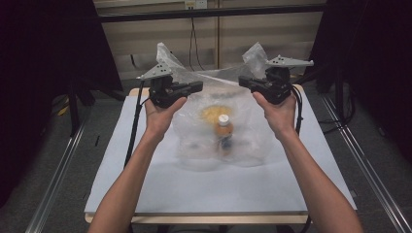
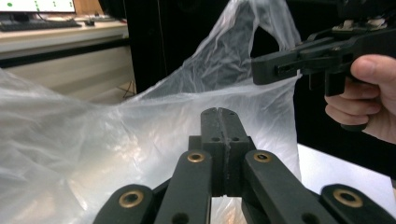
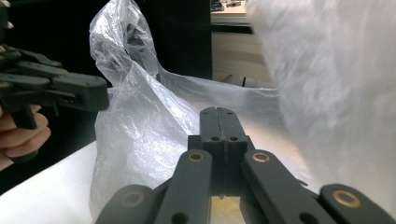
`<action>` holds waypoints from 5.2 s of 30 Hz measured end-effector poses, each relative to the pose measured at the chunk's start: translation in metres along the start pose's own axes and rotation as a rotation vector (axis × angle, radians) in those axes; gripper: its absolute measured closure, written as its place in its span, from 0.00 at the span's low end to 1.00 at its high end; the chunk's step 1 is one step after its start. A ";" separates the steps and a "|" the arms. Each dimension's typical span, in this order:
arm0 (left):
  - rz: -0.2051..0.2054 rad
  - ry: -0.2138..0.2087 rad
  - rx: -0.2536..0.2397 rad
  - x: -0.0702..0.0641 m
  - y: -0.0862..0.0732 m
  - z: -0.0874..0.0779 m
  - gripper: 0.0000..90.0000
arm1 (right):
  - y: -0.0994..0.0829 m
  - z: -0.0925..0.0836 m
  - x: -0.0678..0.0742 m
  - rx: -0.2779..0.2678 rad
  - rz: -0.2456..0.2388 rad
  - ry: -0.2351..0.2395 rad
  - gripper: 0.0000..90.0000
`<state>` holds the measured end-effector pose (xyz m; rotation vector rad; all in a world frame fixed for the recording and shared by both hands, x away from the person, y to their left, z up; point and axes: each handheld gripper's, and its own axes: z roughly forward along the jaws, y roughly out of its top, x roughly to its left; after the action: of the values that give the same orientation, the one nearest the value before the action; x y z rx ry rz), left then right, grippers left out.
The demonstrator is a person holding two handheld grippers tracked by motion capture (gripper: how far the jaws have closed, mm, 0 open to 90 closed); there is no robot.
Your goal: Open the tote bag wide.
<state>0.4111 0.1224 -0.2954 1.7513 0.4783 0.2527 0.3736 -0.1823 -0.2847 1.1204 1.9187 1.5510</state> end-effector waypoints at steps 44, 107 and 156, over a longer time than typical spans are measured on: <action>-0.060 -0.100 0.237 -0.025 -0.137 0.040 1.00 | -0.112 0.023 0.002 0.131 0.025 0.114 1.00; 0.069 -0.163 0.106 -0.055 -0.057 0.022 1.00 | -0.086 -0.017 -0.009 0.081 -0.052 0.143 1.00; 0.128 -0.062 0.394 -0.032 -0.085 0.034 1.00 | -0.111 0.012 -0.004 0.348 -0.102 0.218 1.00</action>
<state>0.3809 0.0931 -0.3833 2.1718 0.3894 0.2030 0.3497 -0.1834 -0.3939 0.9981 2.4234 1.3654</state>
